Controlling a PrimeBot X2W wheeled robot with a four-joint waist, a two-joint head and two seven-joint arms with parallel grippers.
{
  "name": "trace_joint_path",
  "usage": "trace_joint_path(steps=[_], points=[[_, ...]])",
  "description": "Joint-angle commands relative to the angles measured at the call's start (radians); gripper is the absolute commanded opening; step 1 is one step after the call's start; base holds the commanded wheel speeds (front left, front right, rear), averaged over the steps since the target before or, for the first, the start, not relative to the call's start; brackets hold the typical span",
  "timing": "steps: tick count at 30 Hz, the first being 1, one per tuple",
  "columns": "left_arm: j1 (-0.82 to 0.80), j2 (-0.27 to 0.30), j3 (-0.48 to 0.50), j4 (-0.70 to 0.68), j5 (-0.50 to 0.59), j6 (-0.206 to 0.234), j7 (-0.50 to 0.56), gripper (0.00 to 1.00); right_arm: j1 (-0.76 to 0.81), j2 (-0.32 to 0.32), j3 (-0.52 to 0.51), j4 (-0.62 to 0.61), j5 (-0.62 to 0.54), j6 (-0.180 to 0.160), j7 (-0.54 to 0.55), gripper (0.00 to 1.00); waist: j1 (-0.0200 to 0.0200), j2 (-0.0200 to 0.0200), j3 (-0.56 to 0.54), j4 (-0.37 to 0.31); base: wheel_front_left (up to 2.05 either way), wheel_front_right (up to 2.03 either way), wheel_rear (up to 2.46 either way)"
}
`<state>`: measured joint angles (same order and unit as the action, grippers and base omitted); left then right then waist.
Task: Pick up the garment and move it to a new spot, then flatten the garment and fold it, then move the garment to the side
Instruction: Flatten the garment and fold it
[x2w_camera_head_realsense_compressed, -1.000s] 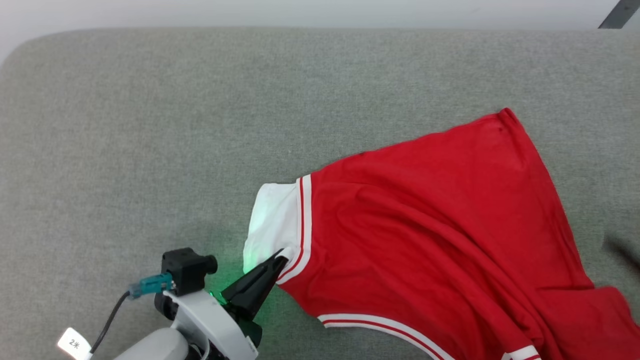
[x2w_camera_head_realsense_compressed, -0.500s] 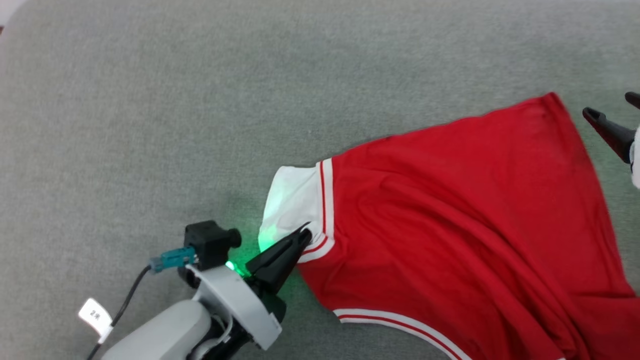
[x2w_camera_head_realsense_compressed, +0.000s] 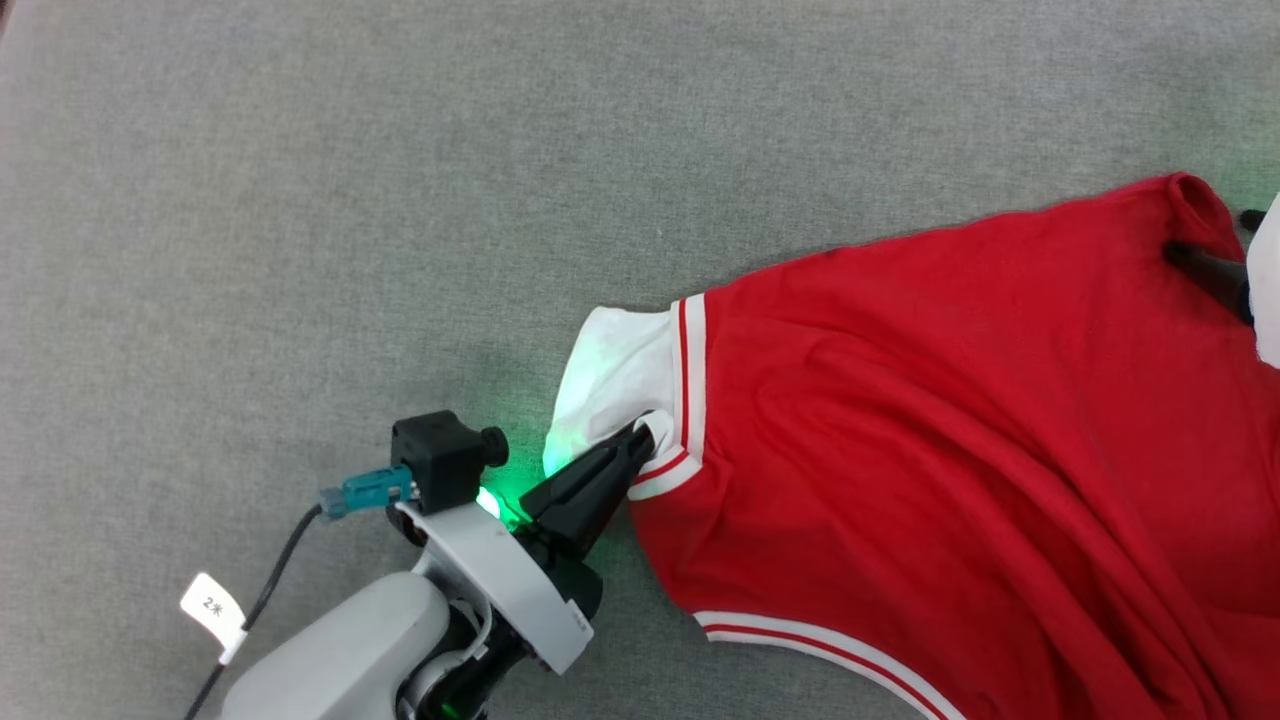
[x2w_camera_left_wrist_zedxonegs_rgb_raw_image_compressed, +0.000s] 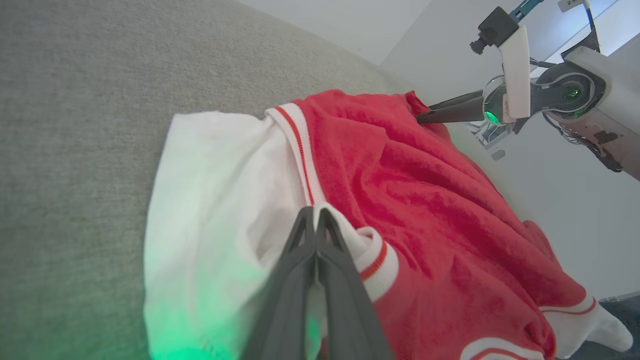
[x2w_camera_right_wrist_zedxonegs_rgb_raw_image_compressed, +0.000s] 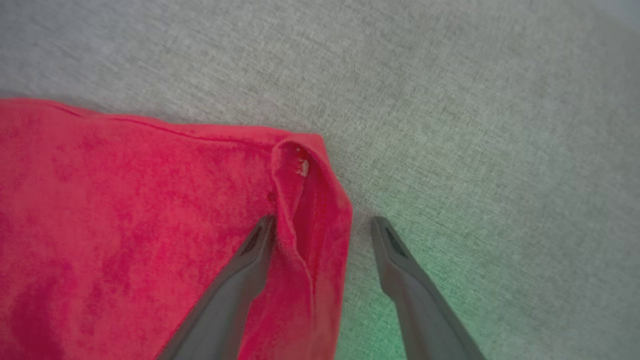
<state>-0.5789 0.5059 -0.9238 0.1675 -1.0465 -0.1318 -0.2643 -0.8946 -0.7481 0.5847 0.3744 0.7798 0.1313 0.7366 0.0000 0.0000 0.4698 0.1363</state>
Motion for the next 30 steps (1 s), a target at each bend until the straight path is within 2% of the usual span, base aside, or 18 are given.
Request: trace_joint_path(steps=[1,4,7,14,21,30], points=[[-0.007,0.002,0.005,0.01,0.002,0.002,0.001,0.0,0.02,0.012,0.044,0.026,0.023,-0.001,0.004,0.01,0.0,0.0,-0.005,-0.006,0.0,0.0,0.0],[-0.009,-0.001,0.01,-0.006,-0.018,0.002,0.001,0.0,-0.012,0.02,0.047,0.037,0.048,-0.001,-0.057,0.0,0.0,0.0,-0.02,-0.011,0.0,0.0,0.0],[-0.041,0.033,-0.017,0.004,0.0,0.002,0.0,0.0,-0.041,0.029,0.032,0.058,0.078,-0.001,-0.117,0.0,0.0,0.0,-0.042,-0.013,0.0,0.0,0.0],[-0.263,0.082,-0.055,0.056,-0.034,0.002,0.011,0.0,-0.156,0.062,-0.029,0.152,0.082,-0.001,-0.234,0.0,0.0,0.0,-0.082,-0.026,0.0,0.0,0.0],[-0.581,0.032,0.064,0.193,-0.129,0.002,0.004,0.0,-0.368,0.13,-0.157,0.314,0.016,-0.001,-0.386,0.0,0.0,0.0,-0.054,-0.064,0.0,0.0,0.0],[-1.003,-0.057,0.237,0.496,-0.289,0.002,0.02,0.0,-0.697,0.237,-0.333,0.554,-0.133,-0.001,-0.622,0.0,0.0,0.0,0.024,-0.118,0.0,0.0,0.0]])
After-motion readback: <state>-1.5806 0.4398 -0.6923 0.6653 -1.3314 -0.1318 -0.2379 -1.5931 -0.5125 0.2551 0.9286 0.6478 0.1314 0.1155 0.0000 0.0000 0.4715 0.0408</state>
